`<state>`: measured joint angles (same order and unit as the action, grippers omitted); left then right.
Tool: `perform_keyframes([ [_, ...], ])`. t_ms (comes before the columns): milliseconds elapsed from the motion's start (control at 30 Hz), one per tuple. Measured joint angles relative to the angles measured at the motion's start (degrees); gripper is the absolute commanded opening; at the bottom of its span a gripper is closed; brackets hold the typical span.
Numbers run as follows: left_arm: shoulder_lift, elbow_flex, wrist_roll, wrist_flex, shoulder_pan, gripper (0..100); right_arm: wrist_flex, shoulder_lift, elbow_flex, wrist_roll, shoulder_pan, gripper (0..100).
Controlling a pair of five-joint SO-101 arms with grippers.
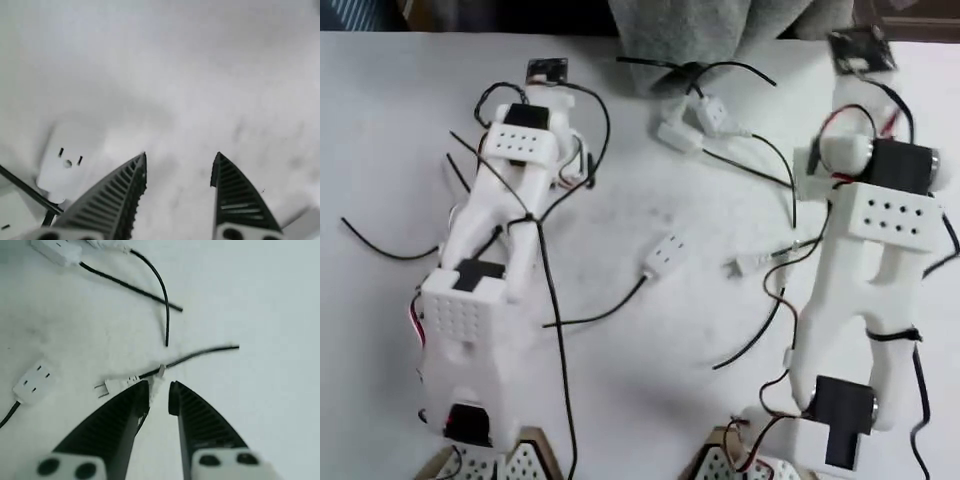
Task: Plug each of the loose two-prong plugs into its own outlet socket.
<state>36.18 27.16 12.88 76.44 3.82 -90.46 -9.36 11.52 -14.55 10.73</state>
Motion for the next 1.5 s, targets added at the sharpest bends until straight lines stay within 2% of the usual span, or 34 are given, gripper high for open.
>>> perform_keyframes([
  [100,0.0,0.0,-0.09,-0.62,0.09,22,-0.35,0.0,-6.68,4.84,1.93,10.6],
  [267,0.18,0.0,-0.09,-1.23,-0.18,22,4.04,0.0,-18.81,13.36,0.0,20.8],
  [467,3.43,0.0,-0.09,-4.48,-2.37,22,14.42,0.0,-30.15,25.05,-5.8,21.6],
  [567,3.6,0.0,-0.09,-4.75,-2.2,22,22.07,0.0,-36.04,28.04,-7.21,21.6],
  [767,3.6,0.0,-0.09,-5.01,-2.11,22,36.57,0.0,-47.12,28.84,-8.09,21.5],
  [867,3.6,0.0,-0.09,-5.01,-2.11,22,38.33,0.0,-48.53,28.75,-5.89,21.4],
  [1100,3.6,0.0,-0.09,-5.01,-2.11,22,39.74,8.62,-47.91,19.96,1.05,11.6],
  [1233,3.6,0.0,-0.09,-5.71,-2.11,22,37.1,16.88,-41.14,16.97,3.25,11.2],
  [1500,3.6,0.0,-0.18,-5.71,-2.11,22,25.23,29.71,-24.53,16.7,3.34,10.9],
])
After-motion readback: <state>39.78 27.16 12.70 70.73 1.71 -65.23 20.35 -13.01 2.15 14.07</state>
